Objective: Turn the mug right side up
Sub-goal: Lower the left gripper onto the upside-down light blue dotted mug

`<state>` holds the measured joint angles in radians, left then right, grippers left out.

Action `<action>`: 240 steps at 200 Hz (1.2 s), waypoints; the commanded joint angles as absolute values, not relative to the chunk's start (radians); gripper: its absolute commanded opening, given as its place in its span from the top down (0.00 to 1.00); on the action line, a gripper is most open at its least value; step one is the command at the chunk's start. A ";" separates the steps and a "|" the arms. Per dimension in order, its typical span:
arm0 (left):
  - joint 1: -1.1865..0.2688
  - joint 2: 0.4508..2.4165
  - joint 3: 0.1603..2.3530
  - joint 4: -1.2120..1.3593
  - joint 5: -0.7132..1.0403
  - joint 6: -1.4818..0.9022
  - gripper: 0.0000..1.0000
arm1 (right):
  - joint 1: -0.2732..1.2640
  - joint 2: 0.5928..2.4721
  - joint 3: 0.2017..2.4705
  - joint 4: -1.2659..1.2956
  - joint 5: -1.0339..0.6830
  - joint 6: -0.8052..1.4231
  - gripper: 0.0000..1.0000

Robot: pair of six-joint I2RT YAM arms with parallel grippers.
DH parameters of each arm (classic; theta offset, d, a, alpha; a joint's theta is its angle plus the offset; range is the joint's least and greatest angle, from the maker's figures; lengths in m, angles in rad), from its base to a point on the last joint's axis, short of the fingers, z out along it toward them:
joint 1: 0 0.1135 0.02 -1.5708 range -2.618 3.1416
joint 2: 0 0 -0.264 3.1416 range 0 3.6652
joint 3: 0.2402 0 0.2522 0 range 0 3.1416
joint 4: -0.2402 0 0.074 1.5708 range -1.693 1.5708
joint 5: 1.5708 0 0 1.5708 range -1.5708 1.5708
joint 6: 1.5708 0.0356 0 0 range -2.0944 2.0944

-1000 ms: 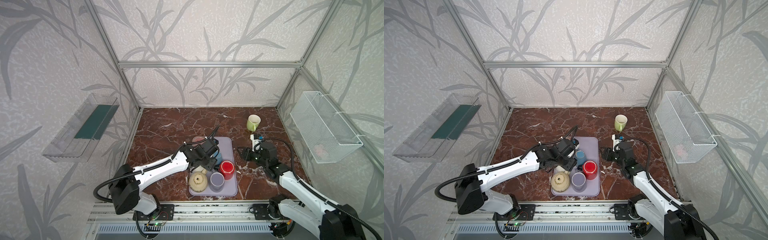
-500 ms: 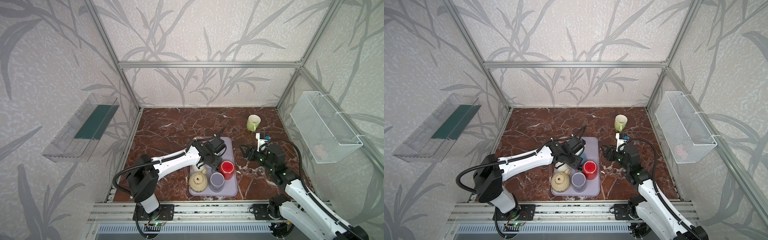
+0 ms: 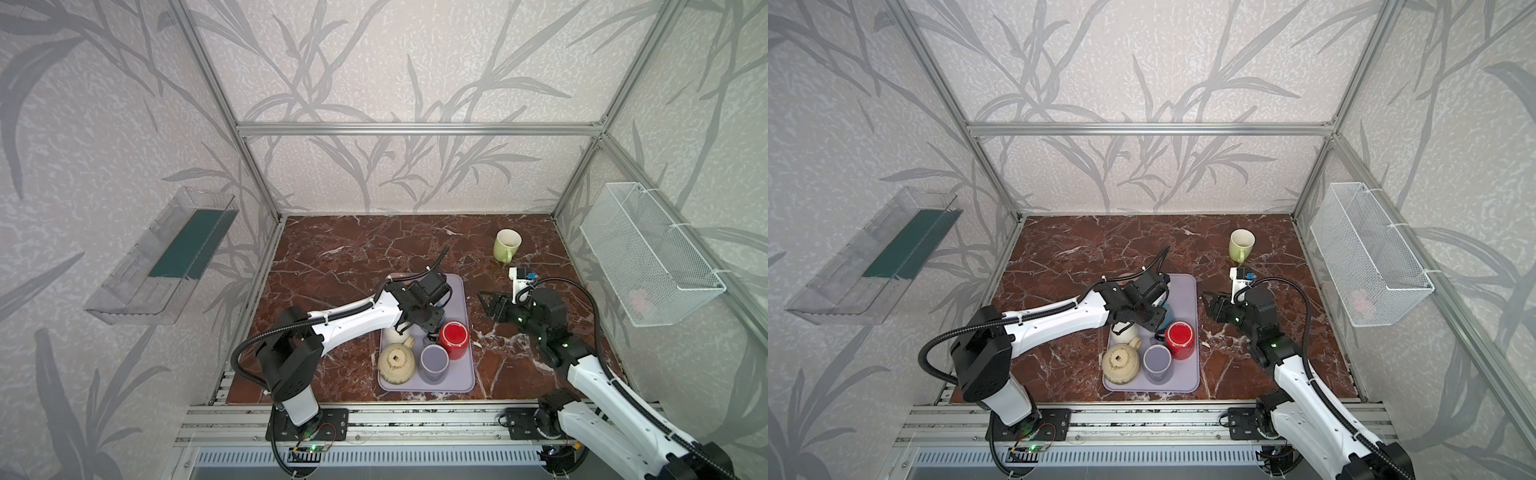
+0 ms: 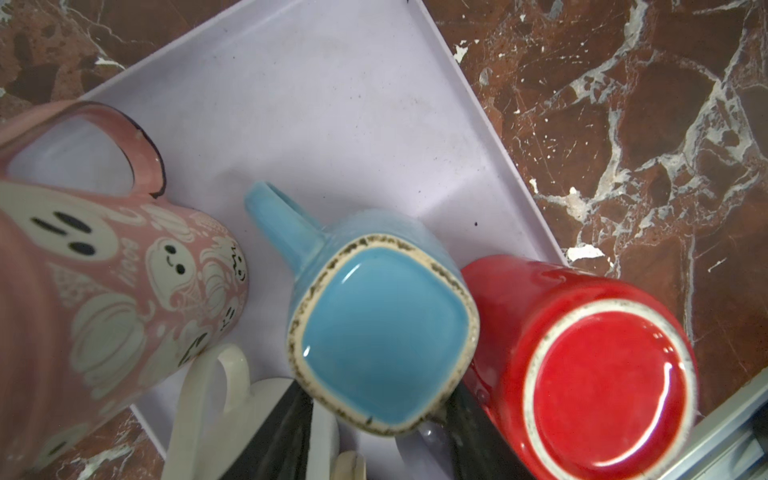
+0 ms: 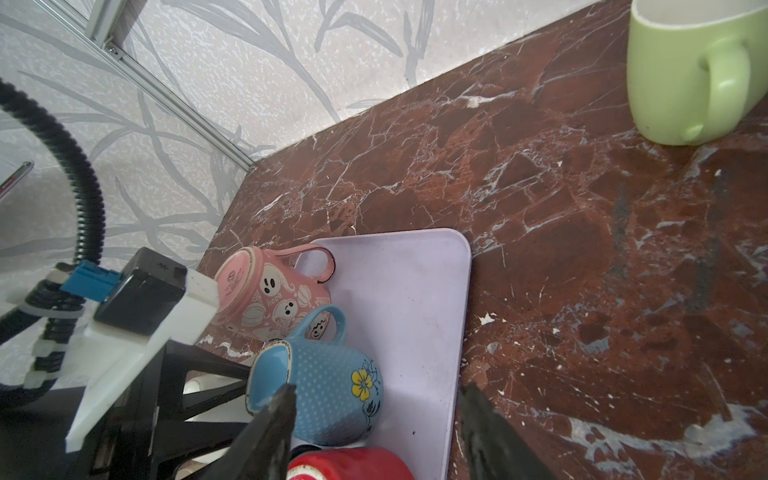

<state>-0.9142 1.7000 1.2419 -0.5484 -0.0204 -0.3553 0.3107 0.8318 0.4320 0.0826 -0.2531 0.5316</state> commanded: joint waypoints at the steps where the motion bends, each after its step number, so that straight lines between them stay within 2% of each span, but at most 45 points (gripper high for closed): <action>1: -0.902 1.730 1.267 -0.519 -0.041 -0.355 0.56 | 0.311 0.832 0.430 0.096 -0.244 0.524 0.37; 96: -0.893 1.733 1.274 -0.484 -0.017 -0.363 0.63 | 0.308 0.884 0.493 0.046 -0.229 0.491 0.37; 240: -0.868 1.737 1.230 -0.274 0.069 -0.383 0.71 | 0.308 1.002 0.613 0.001 -0.226 0.486 0.37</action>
